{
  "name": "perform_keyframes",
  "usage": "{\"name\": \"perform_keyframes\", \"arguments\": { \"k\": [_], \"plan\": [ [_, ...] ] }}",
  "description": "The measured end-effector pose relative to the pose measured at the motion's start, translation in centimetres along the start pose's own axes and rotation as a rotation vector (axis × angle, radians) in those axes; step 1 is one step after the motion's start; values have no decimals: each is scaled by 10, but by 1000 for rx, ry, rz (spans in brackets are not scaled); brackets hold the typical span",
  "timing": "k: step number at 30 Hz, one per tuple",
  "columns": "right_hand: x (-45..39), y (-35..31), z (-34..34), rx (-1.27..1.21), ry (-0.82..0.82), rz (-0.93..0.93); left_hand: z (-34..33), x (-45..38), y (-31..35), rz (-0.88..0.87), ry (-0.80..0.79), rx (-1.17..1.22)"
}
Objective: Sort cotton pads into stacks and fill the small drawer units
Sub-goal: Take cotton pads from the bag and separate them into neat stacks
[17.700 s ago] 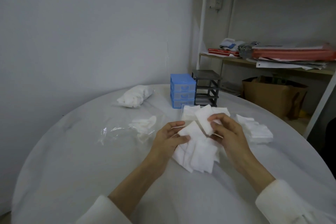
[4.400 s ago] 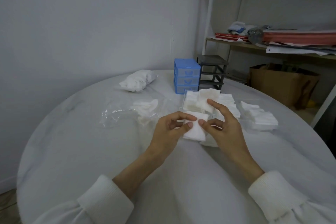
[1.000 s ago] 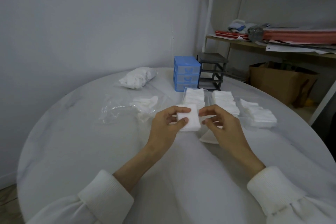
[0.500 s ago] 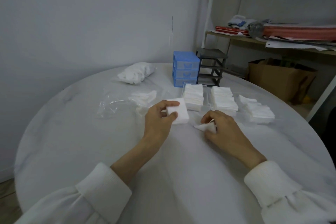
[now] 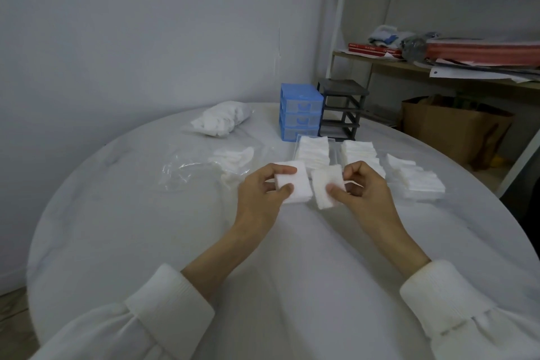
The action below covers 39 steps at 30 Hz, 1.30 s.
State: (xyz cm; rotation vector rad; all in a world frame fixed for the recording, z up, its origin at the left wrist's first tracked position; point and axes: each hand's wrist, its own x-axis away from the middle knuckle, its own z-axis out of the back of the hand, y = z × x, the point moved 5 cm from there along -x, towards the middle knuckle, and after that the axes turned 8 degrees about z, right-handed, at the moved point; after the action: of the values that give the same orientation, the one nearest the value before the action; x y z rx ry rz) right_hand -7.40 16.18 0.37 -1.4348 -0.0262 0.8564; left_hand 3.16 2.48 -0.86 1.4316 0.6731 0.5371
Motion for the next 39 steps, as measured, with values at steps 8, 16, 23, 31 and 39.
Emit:
{"name": "perform_keyframes", "arguments": {
  "k": [8, 16, 23, 31, 39],
  "plan": [
    [1, -10, -7, -240, -52, 31, -11, 6, 4, -69, -136, -8],
    [1, -7, -6, -195, 10, 64, -17, 7, 4, -130, -172, -35],
    [2, 0, -7, -133, 31, 39, -19, 10, 7, -162, -194, -25],
    [3, -1, -7, -80, 37, 64, -20, 12, 6, -60, -251, 120],
    [3, -3, -7, -45, 34, 98, -21, 11, 5, -62, -214, 100]
  ]
}}
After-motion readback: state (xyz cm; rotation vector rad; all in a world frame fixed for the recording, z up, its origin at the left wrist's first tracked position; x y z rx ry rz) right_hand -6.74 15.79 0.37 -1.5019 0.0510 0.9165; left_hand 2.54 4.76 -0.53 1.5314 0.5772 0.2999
